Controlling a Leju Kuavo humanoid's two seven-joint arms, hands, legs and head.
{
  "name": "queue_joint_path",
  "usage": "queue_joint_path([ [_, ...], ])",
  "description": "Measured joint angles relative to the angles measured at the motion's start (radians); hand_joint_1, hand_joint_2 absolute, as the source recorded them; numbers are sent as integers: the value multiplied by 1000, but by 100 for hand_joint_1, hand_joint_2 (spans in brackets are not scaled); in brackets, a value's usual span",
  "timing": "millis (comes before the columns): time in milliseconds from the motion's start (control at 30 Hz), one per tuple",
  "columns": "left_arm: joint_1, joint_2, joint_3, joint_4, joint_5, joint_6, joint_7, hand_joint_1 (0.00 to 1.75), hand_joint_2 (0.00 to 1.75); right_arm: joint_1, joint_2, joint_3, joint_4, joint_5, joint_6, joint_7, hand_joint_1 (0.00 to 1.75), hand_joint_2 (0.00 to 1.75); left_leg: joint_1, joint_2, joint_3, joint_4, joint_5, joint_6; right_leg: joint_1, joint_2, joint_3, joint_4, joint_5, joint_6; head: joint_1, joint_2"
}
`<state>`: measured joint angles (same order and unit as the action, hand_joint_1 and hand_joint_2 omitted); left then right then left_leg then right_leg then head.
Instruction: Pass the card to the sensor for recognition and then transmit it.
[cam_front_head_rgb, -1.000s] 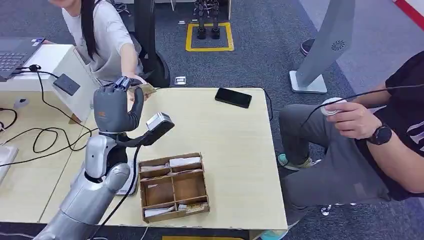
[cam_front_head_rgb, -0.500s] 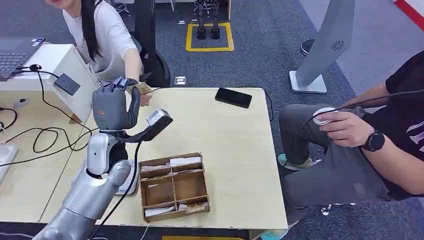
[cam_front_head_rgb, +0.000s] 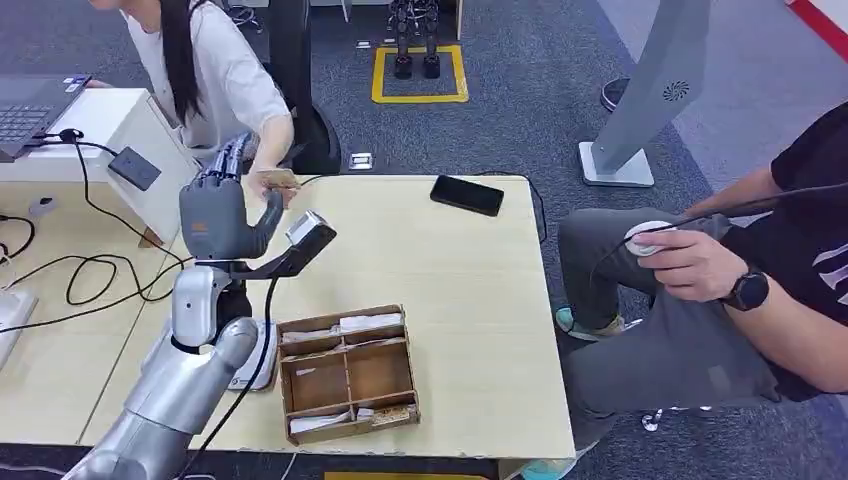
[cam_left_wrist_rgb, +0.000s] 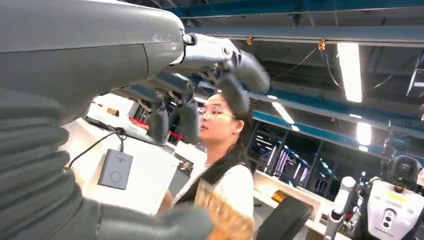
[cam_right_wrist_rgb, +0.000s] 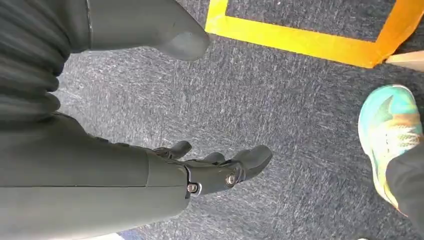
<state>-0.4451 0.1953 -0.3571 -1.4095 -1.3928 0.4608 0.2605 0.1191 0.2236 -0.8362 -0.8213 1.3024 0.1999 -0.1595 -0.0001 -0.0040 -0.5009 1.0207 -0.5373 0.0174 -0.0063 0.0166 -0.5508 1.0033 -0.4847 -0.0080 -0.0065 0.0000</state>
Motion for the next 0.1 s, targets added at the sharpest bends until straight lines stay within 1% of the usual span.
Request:
queue_joint_path([
  [100, 0, 0, 6, 1, 3, 2, 0, 0, 175, 2, -3, 6, 4, -10, 0, 5, 0, 175, 0, 0, 0, 0, 0, 0, 0, 0, 0, 0, 0, 0, 0, 0],
])
